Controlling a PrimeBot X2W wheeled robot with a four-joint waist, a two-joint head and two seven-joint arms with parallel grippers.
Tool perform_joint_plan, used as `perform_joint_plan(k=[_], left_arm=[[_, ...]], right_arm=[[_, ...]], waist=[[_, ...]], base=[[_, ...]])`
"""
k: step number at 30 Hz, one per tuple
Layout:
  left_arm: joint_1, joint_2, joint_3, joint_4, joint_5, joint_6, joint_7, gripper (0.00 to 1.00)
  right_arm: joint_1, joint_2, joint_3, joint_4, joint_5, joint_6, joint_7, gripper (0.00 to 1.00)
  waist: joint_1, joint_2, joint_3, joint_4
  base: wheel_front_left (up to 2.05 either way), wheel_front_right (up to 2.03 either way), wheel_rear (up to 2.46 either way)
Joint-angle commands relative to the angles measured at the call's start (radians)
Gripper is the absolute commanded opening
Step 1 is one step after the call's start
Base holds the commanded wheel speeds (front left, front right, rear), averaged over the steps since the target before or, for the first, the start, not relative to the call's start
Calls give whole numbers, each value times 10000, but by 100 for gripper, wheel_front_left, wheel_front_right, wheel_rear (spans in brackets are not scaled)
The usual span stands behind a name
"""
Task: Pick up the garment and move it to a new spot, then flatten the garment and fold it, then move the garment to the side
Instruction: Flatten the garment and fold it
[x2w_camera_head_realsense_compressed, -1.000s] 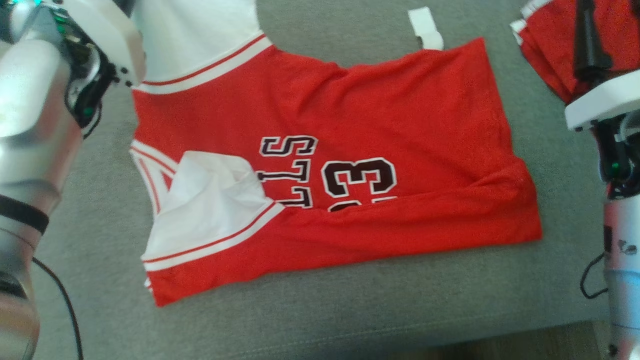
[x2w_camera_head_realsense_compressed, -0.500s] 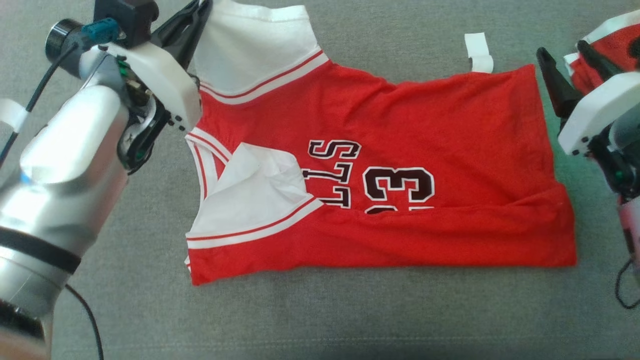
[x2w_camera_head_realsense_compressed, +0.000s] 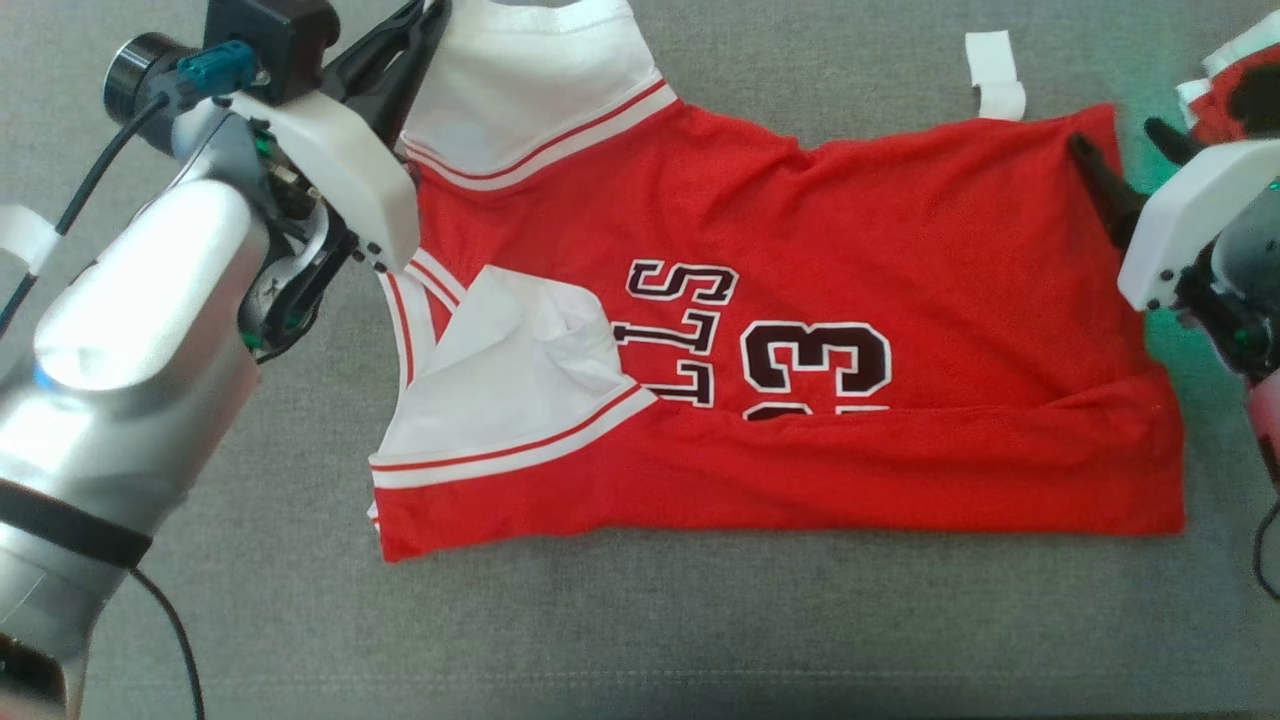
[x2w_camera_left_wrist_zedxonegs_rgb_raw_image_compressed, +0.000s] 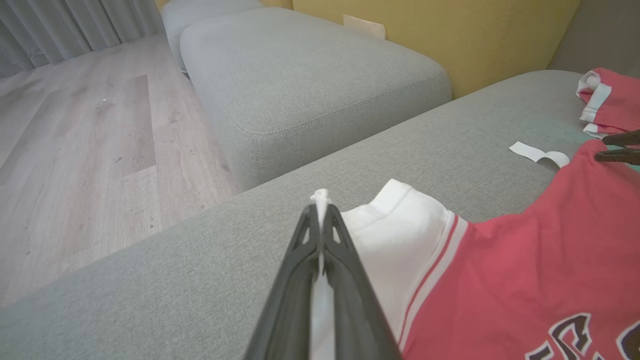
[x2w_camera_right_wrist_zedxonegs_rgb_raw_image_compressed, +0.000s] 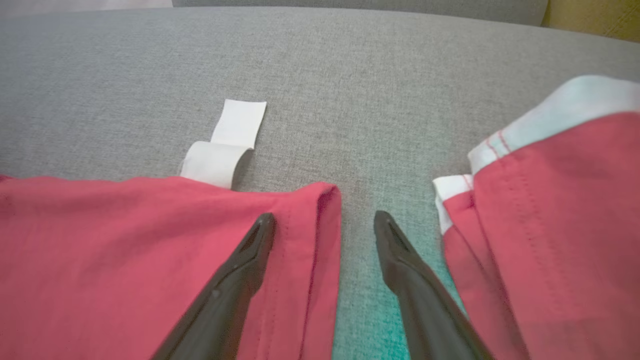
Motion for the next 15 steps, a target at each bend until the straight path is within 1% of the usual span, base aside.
perform_joint_plan(k=[1, 8, 12, 13, 14, 15], left_arm=[[-389, 467, 346, -389, -23, 92, 80, 0], [-481, 524, 330, -583, -35, 146, 159, 0], [-466, 532, 284, -488, -35, 154, 163, 0], [-468, 525, 276, -452, -39, 152, 155, 0], [-469, 523, 272, -409, -44, 150, 143, 0], [-469, 528, 270, -360, -50, 148, 132, 0]], right_arm=[[-381, -277, 179, -15, 159, -9, -211, 100], [-936, -343, 697, 614, 395, -9, -363, 100], [-1102, -385, 1157, 914, 713, -9, -171, 100], [-1126, -433, 1304, 954, 781, -9, -127, 47], [-1159, -483, 1435, 977, 827, -9, -143, 0], [-1191, -523, 1536, 1006, 888, -9, -185, 0]], waist=[[0, 0, 161, 60], [0, 0, 461, 122], [0, 0, 514, 103], [0, 0, 518, 96], [0, 0, 515, 82], [0, 0, 507, 61]], base=[[0, 0, 0], [0, 0, 0], [0, 0, 0], [0, 0, 0], [0, 0, 0], [0, 0, 0]])
